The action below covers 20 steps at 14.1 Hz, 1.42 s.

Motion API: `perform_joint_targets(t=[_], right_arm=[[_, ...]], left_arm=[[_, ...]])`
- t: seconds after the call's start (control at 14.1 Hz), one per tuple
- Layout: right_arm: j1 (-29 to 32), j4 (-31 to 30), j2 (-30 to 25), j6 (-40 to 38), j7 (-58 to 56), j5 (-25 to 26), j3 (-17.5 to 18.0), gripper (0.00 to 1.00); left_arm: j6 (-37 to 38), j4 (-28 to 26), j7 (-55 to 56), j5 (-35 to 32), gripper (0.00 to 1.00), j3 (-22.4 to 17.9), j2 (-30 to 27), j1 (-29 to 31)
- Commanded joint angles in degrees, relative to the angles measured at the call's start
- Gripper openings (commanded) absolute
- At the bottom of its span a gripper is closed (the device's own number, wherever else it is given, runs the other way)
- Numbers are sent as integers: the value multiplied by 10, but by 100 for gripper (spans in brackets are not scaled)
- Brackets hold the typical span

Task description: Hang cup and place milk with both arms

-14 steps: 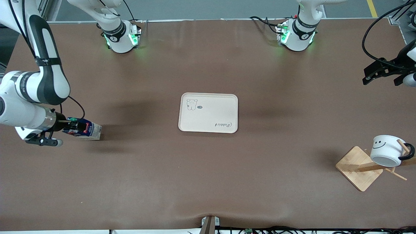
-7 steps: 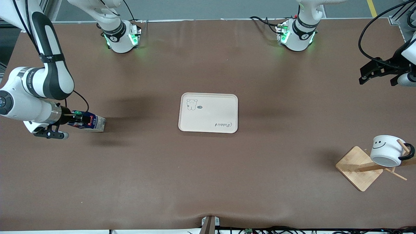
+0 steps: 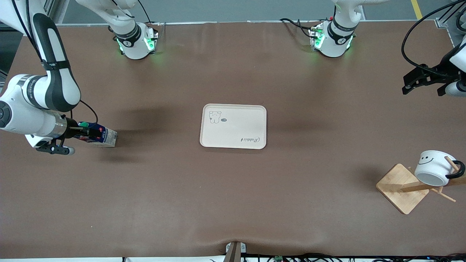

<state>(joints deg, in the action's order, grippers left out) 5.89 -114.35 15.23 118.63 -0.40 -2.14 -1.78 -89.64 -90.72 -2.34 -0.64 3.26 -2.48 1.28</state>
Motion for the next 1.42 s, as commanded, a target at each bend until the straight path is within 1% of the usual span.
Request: perform_joint_targets(t=[0.0, 0.21, 0.5, 0.57, 0.71, 0.92, 1.06, 1.34], right_arm=[[13, -14, -12, 6, -7, -10, 8, 100], [12, -7, -13, 6, -7, -10, 8, 100], [12, 24, -13, -1, -7, -9, 8, 100], [12, 30, -13, -1, -8, -9, 8, 100], [11, 47, -13, -11, -8, -9, 8, 100], [6, 72, -11, -37, -8, -9, 9, 100], [6, 83, -11, -40, -8, -9, 10, 100], [5, 133, 3, -41, -46, -8, 10, 100]], left_arm=[[9, 0, 0, 8, 100, 3, -8, 5], [11, 0, 1, 8, 100, 3, -8, 4], [11, 3, -1, 8, 100, 4, -8, 4], [11, 15, -3, 8, 100, 3, -6, 5], [11, 26, -3, 8, 100, 3, -2, 6], [11, 27, -4, 8, 100, 3, 3, 9], [11, 27, -3, 8, 100, 2, 4, 9], [11, 27, -4, 7, 100, 2, 4, 8]])
